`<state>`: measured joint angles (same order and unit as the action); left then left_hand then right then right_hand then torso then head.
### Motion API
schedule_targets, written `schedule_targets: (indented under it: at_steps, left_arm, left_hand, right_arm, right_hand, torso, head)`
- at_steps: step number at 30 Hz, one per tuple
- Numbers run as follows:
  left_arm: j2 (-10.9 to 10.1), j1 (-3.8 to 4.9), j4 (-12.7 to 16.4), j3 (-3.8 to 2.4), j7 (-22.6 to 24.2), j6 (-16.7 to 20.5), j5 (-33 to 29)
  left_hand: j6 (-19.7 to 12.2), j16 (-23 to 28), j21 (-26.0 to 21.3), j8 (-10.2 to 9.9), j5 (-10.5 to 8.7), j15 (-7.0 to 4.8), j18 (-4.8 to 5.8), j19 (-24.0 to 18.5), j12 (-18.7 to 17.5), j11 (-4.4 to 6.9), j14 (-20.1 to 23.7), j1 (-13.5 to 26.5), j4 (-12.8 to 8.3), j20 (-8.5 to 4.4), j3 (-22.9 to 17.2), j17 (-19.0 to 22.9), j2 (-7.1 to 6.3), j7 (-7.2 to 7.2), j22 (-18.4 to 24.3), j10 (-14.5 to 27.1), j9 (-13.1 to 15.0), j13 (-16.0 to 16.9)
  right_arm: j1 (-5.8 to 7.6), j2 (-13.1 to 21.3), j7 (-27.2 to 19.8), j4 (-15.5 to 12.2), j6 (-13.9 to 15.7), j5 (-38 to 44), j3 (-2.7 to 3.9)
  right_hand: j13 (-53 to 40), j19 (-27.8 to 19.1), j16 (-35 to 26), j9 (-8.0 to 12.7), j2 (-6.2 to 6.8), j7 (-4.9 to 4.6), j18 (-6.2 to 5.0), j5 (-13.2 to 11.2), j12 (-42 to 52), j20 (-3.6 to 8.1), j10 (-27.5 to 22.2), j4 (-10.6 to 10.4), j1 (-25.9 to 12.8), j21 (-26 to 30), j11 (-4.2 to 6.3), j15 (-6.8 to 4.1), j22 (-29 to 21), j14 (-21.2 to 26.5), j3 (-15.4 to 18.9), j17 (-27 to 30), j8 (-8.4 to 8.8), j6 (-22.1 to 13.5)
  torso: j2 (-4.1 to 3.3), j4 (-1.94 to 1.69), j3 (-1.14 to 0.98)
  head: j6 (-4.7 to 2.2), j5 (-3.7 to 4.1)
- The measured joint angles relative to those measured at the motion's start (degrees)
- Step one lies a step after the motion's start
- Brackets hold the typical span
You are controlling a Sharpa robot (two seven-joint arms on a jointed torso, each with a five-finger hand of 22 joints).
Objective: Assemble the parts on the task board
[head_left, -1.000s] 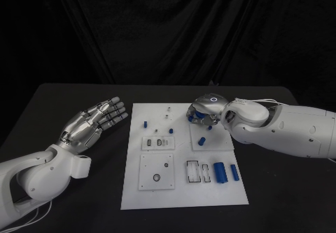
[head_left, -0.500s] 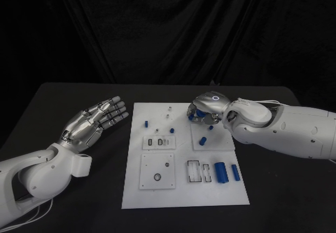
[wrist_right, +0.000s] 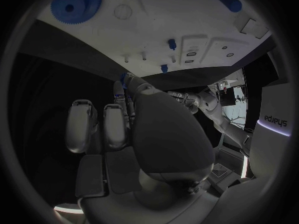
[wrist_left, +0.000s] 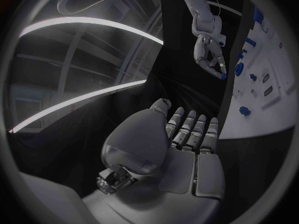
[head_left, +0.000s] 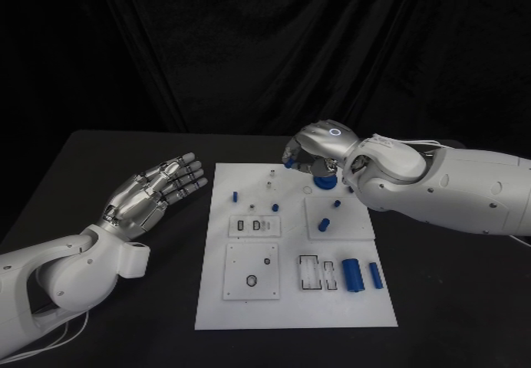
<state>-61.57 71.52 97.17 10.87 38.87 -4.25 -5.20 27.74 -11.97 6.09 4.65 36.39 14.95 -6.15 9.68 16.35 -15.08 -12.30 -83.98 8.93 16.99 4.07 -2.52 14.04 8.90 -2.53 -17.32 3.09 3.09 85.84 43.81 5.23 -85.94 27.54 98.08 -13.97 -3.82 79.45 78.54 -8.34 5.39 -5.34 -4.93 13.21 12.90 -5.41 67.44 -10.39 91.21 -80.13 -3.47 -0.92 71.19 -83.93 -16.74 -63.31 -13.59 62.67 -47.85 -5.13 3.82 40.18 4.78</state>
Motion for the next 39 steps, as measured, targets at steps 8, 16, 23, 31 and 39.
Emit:
schedule_targets:
  at_steps: [8,16,23,31,39]
  left_arm:
    - [0.9,0.00,-0.5,0.16,0.0,0.0,-0.1]
    - [1.1,0.00,-0.8,0.21,0.0,-0.1,-0.2]
    - [1.2,0.00,-0.8,0.24,0.0,-0.2,-0.2]
    - [1.2,0.00,-0.8,0.24,0.0,-0.2,-0.3]
    - [1.2,0.00,-0.8,0.24,0.0,-0.3,-0.3]
  left_hand:
    - [0.0,0.0,0.0,0.0,0.00,0.00,0.00,-0.2,0.0,0.00,0.0,0.0,-0.2,-0.21,-0.2,0.0,0.00,0.00,0.0,0.0,0.0,0.0]
    - [0.0,0.0,0.0,0.0,0.00,0.00,0.00,-0.2,0.0,0.00,0.0,0.0,-0.1,-0.22,-0.3,0.0,-0.01,0.00,0.1,0.0,0.0,0.0]
    - [0.0,0.0,0.0,0.0,0.00,0.21,0.00,-0.2,0.0,0.00,0.2,0.2,-0.2,-0.22,-0.5,0.0,-0.23,0.00,0.1,0.0,0.0,0.0]
    - [0.0,0.0,0.0,0.0,0.00,0.20,0.00,-0.2,0.0,0.00,0.2,0.2,-0.2,-0.22,-0.5,0.0,-0.23,0.00,0.1,0.0,0.0,0.0]
    - [0.0,0.0,0.0,0.0,0.00,0.20,0.00,-0.2,0.0,-0.20,0.2,0.2,-0.2,-0.22,-0.5,0.0,-0.23,0.00,0.1,0.2,0.0,0.0]
  right_arm:
    - [-0.15,-4.7,-0.8,4.9,0.0,-1.3,-0.01]
    - [-1.17,-7.6,-1.5,8.6,-0.5,-2.4,0.02]
    - [-1.86,-8.8,-1.7,9.8,-1.4,-2.9,0.03]
    - [-2.27,-9.2,-1.8,10.6,-2.0,-3.1,0.06]
    - [-2.73,-9.7,-1.7,11.6,-2.7,-3.2,0.07]
  right_hand:
    - [0.0,0.0,0.0,0.0,-0.27,-0.02,0.00,-0.3,-0.7,0.00,0.4,0.1,-0.3,0.0,0.31,0.00,0.1,0.0,0.1,0.0,-0.01,0.0]
    - [0.0,0.0,-0.2,0.0,-0.04,-0.21,0.00,-0.4,-1.8,-0.01,0.6,0.2,-0.5,0.0,0.42,0.00,0.1,0.0,-0.1,0.1,0.35,-0.2]
    - [0.1,0.0,-0.2,-0.1,-0.04,-0.36,0.00,-0.4,-2.3,-0.01,0.4,0.5,-0.5,0.0,0.27,0.00,0.1,0.0,-0.2,0.1,0.57,-0.3]
    - [0.1,0.0,-0.2,-0.4,-0.03,-0.59,0.00,-0.4,-2.7,-0.01,0.3,0.6,-0.5,0.0,0.17,0.00,0.1,0.0,-0.3,0.1,0.80,-0.5]
    - [0.1,0.0,-0.2,-2.8,-0.03,-0.92,0.00,-0.4,-3.2,-0.01,0.1,0.9,-0.5,0.3,-0.04,0.00,0.1,0.0,-0.6,0.1,1.33,-0.8]
  torso:
    - [0.04,-0.16,0.13]
    - [-0.02,-0.35,0.10]
    - [-0.06,-0.25,0.01]
    - [-0.05,-0.14,-0.05]
    - [-0.02,-0.14,-0.03]
  head:
    - [0.13,0.09]
    - [0.13,0.10]
    - [0.04,-0.10]
    - [0.02,-0.18]
    - [0.09,-0.07]
